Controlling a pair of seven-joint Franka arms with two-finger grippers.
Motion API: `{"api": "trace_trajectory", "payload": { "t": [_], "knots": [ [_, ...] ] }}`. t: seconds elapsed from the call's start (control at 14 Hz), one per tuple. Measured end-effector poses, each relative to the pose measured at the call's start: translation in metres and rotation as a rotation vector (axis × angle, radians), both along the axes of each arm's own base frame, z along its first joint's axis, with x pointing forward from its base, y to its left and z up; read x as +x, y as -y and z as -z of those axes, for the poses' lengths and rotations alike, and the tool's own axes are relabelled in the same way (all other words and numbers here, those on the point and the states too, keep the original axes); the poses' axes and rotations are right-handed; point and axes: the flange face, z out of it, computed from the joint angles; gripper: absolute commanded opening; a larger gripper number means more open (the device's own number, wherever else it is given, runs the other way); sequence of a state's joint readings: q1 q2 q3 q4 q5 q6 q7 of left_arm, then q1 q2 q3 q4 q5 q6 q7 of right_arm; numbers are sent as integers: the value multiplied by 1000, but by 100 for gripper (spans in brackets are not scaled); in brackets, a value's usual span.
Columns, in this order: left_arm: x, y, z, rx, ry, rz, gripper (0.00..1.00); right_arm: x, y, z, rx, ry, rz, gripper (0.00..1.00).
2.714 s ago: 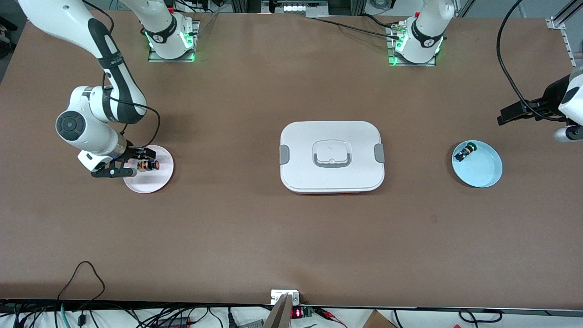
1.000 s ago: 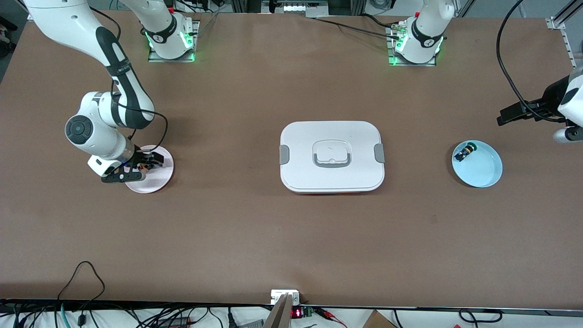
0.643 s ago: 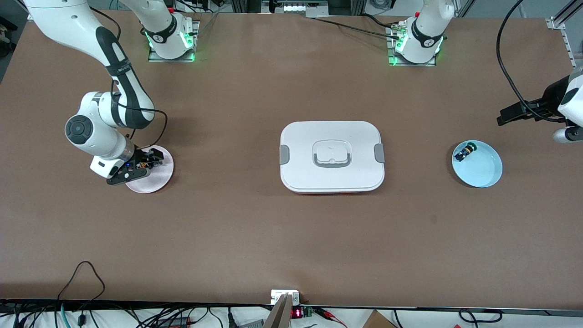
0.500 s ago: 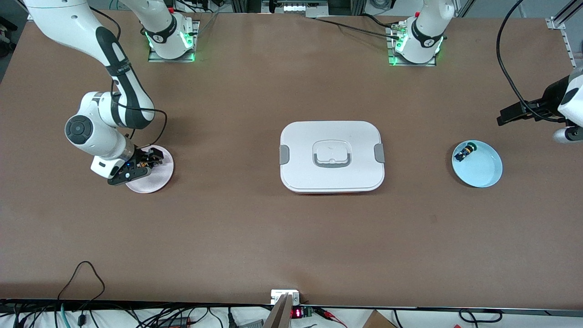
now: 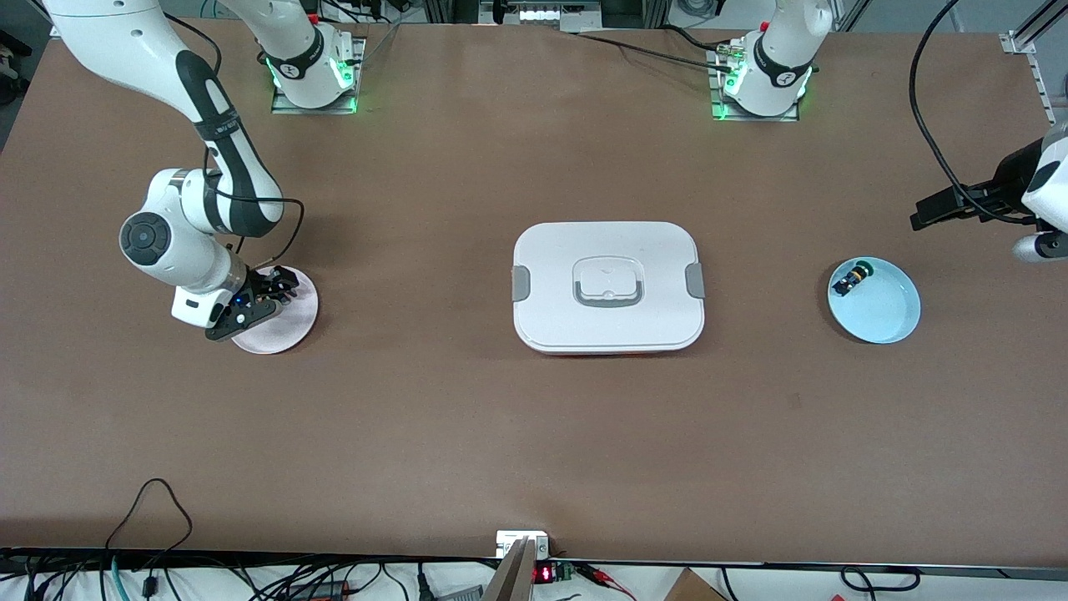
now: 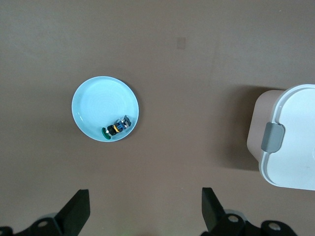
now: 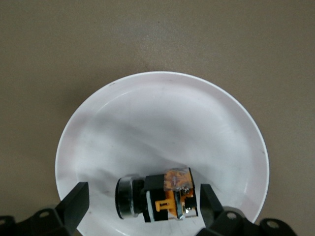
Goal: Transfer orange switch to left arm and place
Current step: 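Close the right gripper on the black-and-orange switch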
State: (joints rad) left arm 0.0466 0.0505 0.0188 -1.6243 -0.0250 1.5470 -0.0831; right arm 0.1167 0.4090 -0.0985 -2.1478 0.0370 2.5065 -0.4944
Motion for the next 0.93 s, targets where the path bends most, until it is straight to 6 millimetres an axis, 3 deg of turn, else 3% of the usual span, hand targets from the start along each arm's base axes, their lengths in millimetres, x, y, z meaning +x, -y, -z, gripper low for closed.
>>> {"api": "trace_trajectory", "payload": {
  "t": [0.79, 0.93],
  "knots": [
    [0, 0, 0, 0, 0, 0, 100, -5, 14, 20, -7, -33, 21, 98],
    [0, 0, 0, 0, 0, 0, 100, -5, 14, 23, -7, -36, 21, 79]
  ]
}}
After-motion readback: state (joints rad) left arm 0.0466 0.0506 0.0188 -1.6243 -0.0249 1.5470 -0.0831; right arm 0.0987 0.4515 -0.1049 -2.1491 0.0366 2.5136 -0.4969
